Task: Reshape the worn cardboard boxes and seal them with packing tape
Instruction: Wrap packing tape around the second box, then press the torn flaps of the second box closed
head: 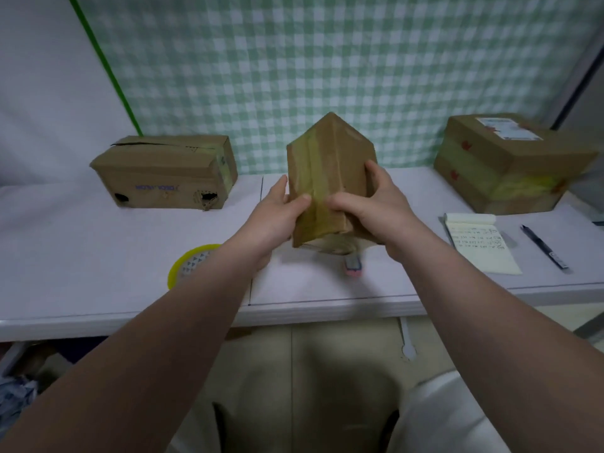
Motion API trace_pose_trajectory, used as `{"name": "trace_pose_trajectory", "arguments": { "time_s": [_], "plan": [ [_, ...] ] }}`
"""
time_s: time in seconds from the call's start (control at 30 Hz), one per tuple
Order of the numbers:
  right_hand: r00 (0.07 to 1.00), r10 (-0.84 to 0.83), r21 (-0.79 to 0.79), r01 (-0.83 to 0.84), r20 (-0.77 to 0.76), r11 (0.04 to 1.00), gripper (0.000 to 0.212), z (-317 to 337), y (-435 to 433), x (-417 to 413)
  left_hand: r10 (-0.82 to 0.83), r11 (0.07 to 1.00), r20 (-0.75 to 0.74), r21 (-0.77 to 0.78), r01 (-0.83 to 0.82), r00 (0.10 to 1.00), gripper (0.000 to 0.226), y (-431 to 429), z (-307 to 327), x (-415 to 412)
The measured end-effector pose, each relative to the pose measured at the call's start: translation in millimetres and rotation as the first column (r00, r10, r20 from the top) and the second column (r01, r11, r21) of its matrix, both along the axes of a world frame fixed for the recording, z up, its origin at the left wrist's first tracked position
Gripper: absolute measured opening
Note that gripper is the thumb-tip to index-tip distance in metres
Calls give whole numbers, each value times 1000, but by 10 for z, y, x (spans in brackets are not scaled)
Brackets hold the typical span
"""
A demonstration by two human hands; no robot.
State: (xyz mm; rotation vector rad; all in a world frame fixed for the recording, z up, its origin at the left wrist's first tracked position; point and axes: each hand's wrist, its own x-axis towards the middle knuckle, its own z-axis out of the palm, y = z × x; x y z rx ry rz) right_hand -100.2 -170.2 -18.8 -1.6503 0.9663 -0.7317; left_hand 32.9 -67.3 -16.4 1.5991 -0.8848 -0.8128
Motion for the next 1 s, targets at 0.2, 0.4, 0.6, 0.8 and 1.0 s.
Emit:
{"name": "trace_pose_trajectory", "arguments": {
  "time_s": [0.2, 0.4, 0.6, 0.8, 1.0],
  "plan": [
    [874, -329, -333, 209, -357, 919, 102, 56, -976, -78, 27, 992, 54, 122, -34, 998, 51, -628, 106, 18],
    [624, -476, -504, 149, -619, 851, 92, -49, -1770, -218, -40, 989, 52, 143, 33, 998, 31, -1154, -29, 7],
    [479, -487, -536, 41, -730, 843, 61, -178, -2168, -223, -61, 991, 68, 119, 52, 996, 19, -1425, -105, 0],
    [430, -551, -626, -44, -715, 778, 28, -194, -2073, -65, -7, 997, 143, 82, -5, 990, 18, -1370, -104, 102],
    [704, -318, -546, -119, -636, 829, 41, -154, -1494, 419, 198, 970, 485, 25, -240, 852, 23, -1075, -23, 588]
  ]
}}
